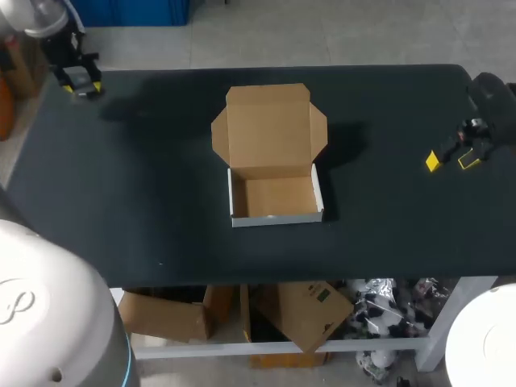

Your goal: Assemble the packaging by folding the flat box into shape, placing the metal phone stand inside, and closing the box properly

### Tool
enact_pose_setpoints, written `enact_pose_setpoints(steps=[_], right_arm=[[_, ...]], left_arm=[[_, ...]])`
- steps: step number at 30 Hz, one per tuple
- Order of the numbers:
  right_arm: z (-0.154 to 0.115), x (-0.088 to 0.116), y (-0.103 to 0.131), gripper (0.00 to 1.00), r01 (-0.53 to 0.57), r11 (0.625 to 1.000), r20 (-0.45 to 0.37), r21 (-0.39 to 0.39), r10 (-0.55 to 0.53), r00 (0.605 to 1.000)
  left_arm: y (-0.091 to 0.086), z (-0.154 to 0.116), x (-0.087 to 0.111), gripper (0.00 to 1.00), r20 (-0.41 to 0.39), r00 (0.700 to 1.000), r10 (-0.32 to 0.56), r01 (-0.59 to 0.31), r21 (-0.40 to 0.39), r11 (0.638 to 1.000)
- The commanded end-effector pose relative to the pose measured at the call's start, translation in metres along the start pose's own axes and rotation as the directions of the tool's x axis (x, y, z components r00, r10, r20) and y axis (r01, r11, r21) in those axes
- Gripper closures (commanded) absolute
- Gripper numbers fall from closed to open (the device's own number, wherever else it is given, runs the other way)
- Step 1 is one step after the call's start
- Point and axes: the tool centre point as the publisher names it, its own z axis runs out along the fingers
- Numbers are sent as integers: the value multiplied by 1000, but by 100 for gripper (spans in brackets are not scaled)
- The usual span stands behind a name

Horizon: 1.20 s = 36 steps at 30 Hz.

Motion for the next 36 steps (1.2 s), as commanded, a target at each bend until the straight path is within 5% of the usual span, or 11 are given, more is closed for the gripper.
enact_pose_setpoints(steps=[1, 7, 19, 36], right_arm=[[4, 0, -5, 0, 76, 997, -26, -18, -77, 997], [9, 7, -10, 0, 335, 942, -59, -22, -336, 940], [26, 14, -26, 0, 556, 830, 5, -39, -556, 831], [27, 14, -28, 0, 561, 827, -4, -38, -561, 828]], left_arm=[[44, -21, 12, 100, 18, 1000, 9, -13, 260, 966], [66, -36, 26, 100, 11, 999, 45, -46, 283, 958], [105, -55, 56, 100, 13, 994, 108, -107, 322, 941], [115, -59, 63, 100, 11, 991, 135, -132, 297, 946]])
